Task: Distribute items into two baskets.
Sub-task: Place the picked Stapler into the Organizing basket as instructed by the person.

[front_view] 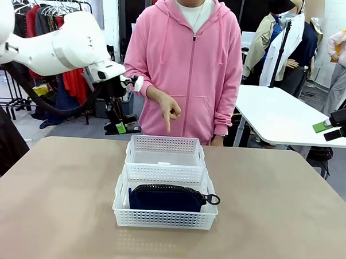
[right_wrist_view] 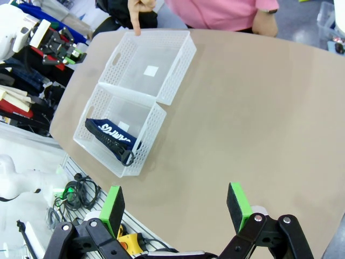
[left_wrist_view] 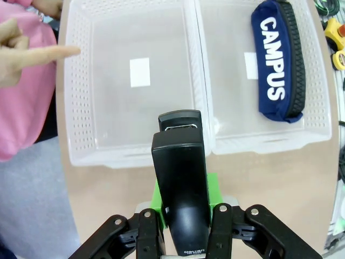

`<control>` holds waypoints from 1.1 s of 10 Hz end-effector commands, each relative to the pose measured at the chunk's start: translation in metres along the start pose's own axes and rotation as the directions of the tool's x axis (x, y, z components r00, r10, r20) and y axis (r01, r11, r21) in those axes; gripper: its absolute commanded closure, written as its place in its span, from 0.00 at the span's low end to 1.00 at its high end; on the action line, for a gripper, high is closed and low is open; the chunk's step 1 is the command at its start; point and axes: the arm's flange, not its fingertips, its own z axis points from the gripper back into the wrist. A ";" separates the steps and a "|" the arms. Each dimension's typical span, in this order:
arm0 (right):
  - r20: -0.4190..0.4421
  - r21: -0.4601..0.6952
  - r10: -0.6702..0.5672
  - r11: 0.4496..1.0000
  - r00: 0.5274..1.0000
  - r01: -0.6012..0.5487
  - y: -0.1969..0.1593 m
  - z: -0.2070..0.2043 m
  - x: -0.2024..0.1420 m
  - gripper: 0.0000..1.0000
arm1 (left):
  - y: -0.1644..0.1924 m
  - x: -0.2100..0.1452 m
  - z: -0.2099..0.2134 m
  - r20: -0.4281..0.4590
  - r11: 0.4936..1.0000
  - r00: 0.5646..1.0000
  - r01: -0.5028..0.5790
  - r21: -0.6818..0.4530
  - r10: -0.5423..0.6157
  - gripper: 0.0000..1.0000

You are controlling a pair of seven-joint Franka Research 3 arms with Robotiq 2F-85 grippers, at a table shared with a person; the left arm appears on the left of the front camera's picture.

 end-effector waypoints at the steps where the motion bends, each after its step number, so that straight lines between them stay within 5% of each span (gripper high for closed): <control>1: 0.006 0.010 0.004 1.000 1.000 -0.004 0.001 0.001 0.001 0.00 | 0.013 0.010 -0.009 -0.003 0.999 0.999 0.034 0.009 -0.034 1.00; 11: 0.006 0.010 0.004 1.000 1.000 -0.004 0.001 0.001 0.001 0.00 | 0.054 0.071 -0.091 -0.049 0.998 0.999 0.017 0.063 -0.014 1.00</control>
